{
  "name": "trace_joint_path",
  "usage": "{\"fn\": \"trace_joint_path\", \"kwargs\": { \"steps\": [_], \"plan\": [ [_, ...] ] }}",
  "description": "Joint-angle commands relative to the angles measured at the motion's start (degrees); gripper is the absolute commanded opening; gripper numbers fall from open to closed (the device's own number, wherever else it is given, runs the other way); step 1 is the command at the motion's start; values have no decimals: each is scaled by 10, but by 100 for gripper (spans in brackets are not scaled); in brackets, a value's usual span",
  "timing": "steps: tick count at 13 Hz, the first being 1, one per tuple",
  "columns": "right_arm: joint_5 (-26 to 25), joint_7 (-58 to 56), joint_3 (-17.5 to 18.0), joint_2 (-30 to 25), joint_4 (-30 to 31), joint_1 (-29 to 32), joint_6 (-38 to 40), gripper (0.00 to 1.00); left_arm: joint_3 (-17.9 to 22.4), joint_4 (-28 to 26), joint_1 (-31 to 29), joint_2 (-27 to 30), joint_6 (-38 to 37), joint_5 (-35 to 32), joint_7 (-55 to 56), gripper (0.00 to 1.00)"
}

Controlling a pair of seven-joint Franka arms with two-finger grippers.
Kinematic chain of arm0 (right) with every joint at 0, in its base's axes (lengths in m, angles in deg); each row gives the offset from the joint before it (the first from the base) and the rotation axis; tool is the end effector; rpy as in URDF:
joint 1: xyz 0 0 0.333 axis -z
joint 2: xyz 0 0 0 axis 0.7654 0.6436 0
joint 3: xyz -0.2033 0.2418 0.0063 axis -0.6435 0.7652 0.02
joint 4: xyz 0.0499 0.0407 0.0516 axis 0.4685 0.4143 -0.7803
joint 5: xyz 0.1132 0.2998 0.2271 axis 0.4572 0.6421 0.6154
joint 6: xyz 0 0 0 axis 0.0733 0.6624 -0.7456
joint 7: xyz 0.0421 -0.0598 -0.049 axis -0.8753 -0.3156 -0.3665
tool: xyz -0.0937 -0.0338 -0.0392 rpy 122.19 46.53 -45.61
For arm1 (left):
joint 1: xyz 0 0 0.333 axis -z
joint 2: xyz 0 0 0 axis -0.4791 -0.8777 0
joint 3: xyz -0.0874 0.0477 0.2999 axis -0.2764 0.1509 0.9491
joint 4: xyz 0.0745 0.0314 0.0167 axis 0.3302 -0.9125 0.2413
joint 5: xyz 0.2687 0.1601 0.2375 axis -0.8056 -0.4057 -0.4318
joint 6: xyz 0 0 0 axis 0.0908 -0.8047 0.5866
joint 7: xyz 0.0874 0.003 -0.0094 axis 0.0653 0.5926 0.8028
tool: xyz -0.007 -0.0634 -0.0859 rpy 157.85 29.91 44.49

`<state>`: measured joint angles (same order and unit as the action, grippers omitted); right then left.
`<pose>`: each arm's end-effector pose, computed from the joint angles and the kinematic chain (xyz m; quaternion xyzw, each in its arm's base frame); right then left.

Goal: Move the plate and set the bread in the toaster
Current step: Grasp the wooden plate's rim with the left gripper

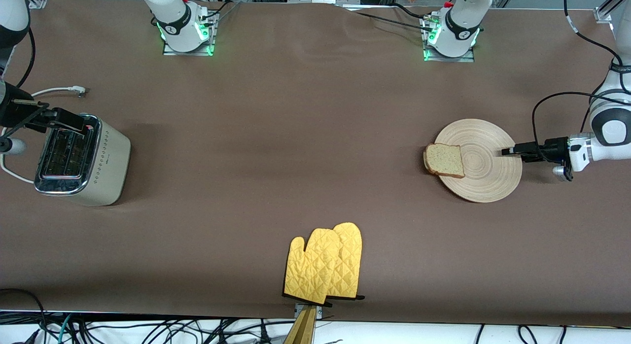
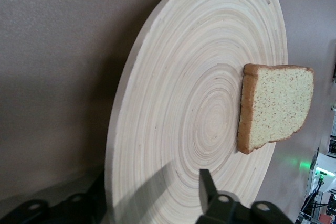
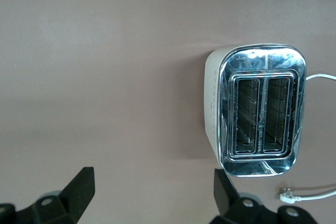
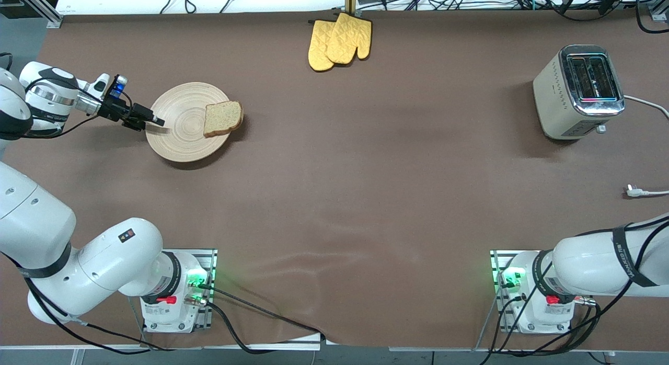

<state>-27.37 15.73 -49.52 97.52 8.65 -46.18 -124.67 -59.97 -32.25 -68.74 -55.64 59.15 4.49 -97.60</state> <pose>0.5978 -0.0225 0.5664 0.9988 -0.0277 -0.0403 0.0001 0.5055 0.2520 0.1424 0.9196 -0.0136 -0.0580 0.3882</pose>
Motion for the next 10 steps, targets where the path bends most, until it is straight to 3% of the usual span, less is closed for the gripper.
{"fn": "trace_joint_path", "kwargs": {
  "steps": [1,4,8,10],
  "plan": [
    [8,-2,2,4,-13,4,6,100,-6,-7,-5,-4,16,18,-21,48],
    [8,-1,2,5,-13,4,8,100,-5,-7,-5,-10,35,19,-24,36],
    [8,-1,2,4,-13,2,6,100,-6,-12,-3,-11,55,19,-22,1],
    [8,-1,2,5,-13,2,5,100,-10,-11,-2,-10,55,19,-18,0]
  ]
}}
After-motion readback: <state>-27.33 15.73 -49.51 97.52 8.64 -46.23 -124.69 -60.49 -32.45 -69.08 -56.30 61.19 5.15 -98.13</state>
